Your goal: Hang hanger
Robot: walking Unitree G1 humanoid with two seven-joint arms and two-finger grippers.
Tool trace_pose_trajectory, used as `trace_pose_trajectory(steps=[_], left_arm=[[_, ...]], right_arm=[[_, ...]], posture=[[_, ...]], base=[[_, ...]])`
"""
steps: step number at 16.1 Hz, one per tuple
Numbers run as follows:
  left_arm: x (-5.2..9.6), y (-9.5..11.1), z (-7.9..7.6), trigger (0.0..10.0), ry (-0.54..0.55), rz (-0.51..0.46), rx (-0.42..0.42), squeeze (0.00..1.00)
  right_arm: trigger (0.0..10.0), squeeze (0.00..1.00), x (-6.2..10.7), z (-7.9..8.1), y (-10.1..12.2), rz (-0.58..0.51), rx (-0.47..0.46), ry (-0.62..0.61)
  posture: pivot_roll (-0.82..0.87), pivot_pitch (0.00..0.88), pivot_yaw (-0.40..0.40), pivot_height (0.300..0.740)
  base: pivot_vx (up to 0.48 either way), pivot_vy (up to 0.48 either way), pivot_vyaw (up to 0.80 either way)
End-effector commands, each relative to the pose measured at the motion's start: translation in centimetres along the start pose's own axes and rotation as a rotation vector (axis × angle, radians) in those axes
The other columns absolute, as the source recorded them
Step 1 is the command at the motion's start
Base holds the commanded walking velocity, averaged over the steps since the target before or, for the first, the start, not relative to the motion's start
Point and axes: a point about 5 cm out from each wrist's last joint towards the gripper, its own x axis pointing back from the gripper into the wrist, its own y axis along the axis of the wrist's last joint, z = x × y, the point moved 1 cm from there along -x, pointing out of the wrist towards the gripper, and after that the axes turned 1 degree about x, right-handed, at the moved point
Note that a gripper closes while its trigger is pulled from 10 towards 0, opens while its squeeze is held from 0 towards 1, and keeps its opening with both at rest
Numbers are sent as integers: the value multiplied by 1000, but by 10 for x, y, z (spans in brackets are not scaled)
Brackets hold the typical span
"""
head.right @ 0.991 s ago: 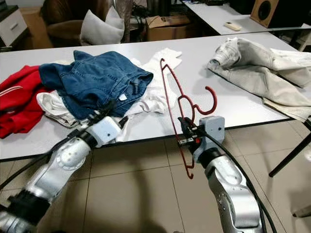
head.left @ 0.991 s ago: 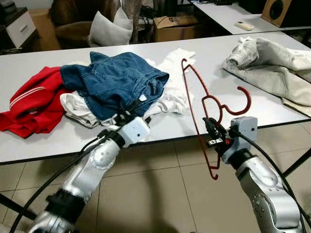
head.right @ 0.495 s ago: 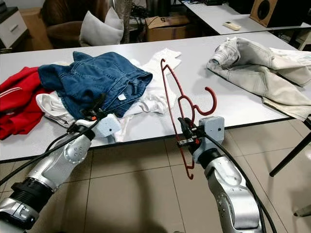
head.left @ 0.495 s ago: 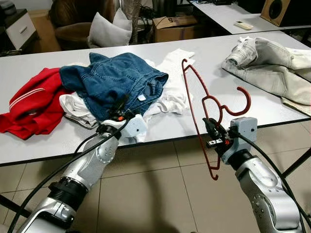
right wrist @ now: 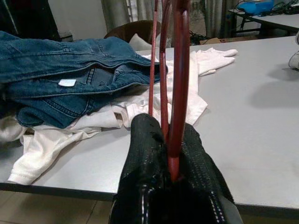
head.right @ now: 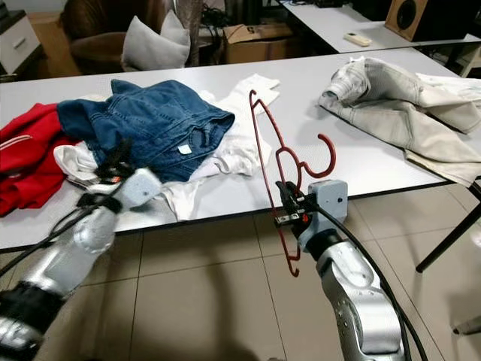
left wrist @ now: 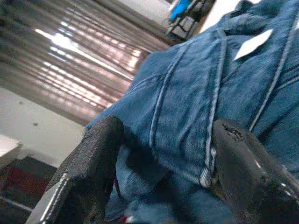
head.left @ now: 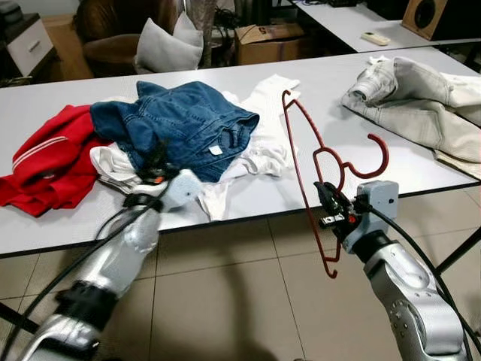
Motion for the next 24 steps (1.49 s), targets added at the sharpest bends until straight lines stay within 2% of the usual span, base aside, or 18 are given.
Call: trace_pose_trajectory(steps=[1,3,4,5,7,9,12,16,21,22,24], left_arm=[[2,-4,15,10000,60,5,-18,0],[8,-9,21,10000,63,9,-18,0],[15,-11,17,10000,22,4,0,0],[23,-11,6,10000,-59,-16,17,0],[28,-15,-6,10000,-106,19,52,0],[22,-14,-7,10000,-64,68,154,0],[17,-11,-8,10000,-44,89,247,0],[1,6,-11,10000,-47,18,211,0],[-7,27,-26,10000,-131,-62,268,0],[-7,25,-25,10000,-91,-25,419,0],[-5,23,-23,10000,-60,-3,632,0]], right_arm=[[10000,0,-3,2,3,-12,1,9],[10000,0,-4,3,2,-13,0,14],[10000,0,-6,3,2,-15,-2,17],[10000,0,-7,3,3,-18,-3,18],[10000,0,-10,3,3,-21,-4,20],[10000,0,-9,4,3,-23,-6,18],[10000,0,-7,3,1,-23,-10,8],[10000,0,-5,4,2,-27,-9,-6],[10000,0,-4,3,3,-32,-5,-16],[10000,0,-3,3,2,-29,1,-20],[10000,0,-2,3,2,-27,3,-20]], posture=[[-206,0,68,740],[-197,0,65,740],[-192,0,64,740],[-186,0,63,740],[-186,0,63,740],[-185,0,65,740],[-188,0,76,740],[-207,0,92,740],[-220,0,101,740],[-226,0,106,740],[-228,0,109,740]], base=[[0,0,0],[0,0,0],[0,0,0],[0,0,0],[0,0,0],[0,0,0],[0,0,0],[0,0,0],[0,0,0],[0,0,0],[0,0,0]])
